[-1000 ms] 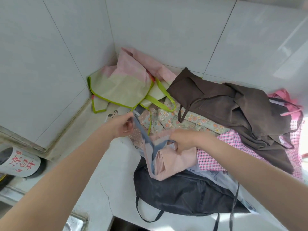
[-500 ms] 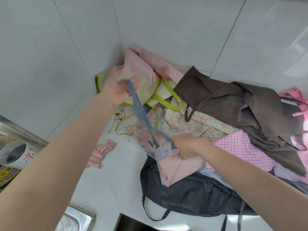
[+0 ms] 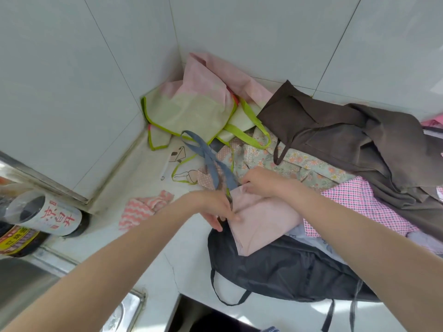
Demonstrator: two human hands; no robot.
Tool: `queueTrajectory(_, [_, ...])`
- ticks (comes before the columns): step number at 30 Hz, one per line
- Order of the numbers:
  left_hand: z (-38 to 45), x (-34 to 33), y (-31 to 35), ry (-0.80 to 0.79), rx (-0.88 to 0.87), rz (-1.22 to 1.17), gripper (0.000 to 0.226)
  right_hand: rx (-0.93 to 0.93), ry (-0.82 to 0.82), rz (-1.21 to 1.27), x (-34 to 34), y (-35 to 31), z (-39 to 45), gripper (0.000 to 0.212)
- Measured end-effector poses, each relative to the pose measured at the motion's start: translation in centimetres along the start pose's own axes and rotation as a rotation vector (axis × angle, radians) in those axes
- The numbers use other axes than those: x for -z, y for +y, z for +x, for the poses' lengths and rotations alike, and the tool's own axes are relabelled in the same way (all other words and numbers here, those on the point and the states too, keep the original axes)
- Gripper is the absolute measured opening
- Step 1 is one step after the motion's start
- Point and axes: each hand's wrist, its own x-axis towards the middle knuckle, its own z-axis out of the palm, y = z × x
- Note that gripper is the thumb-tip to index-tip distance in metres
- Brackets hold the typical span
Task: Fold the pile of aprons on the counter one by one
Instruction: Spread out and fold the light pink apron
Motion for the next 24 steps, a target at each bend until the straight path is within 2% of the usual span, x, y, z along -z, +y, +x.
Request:
queueTrajectory(5, [2.0, -3.2, -0.4, 0.145, -0.014, -0.011, 0.023, -0.004, 0.036, -0.086, -1.7, 0.0, 0.2, 0.027])
queueTrajectory(8, [2.0, -3.7, -0.4, 0.159, -0.021, -0.069, 0.020, -0.043, -0.036, -0.123, -1.6, 0.2, 0.3, 0.030])
queueTrajectory(10, [2.0, -3.6, -0.3, 0.169, -0.041, -0.114, 0.019, -0.075, -0.027, -0.093, -1.2, 0.0, 0.5, 0.029])
queueTrajectory(12, [2.0, -3.1, -0.5, 0.178, -0.057, -0.153, 0.020, -0.107, 0.049, -0.049, -1.3, -0.1, 0.7, 0.023])
queueTrajectory(16, [2.0, -1.3, -0.4, 0.241, -0.123, -0.202, 0.033, -0.258, 0.188, 0.194, -1.0, 1.2, 1.5, 0.023])
queueTrajectory(18, [2.3, -0.4, -0.3, 0.318, -0.177, -0.290, 0.020, -0.263, 0.174, 0.249, -0.2, 1.9, 1.2, 0.023])
queueTrajectory(20, [2.7, 0.1, 0.0, 0.396, -0.227, -0.350, 0.003, -0.236, 0.139, 0.286, 0.8, 2.3, 0.4, 0.034])
queueTrajectory(22, [3.2, 0.0, 0.5, 0.466, -0.299, -0.258, 0.008, -0.214, 0.076, 0.303, 1.6, 2.7, -0.1, 0.031])
queueTrajectory(24, [3.5, -0.5, 1.0, 0.479, -0.388, -0.090, 0.019, -0.198, 0.009, 0.256, 2.2, 2.9, -0.1, 0.011])
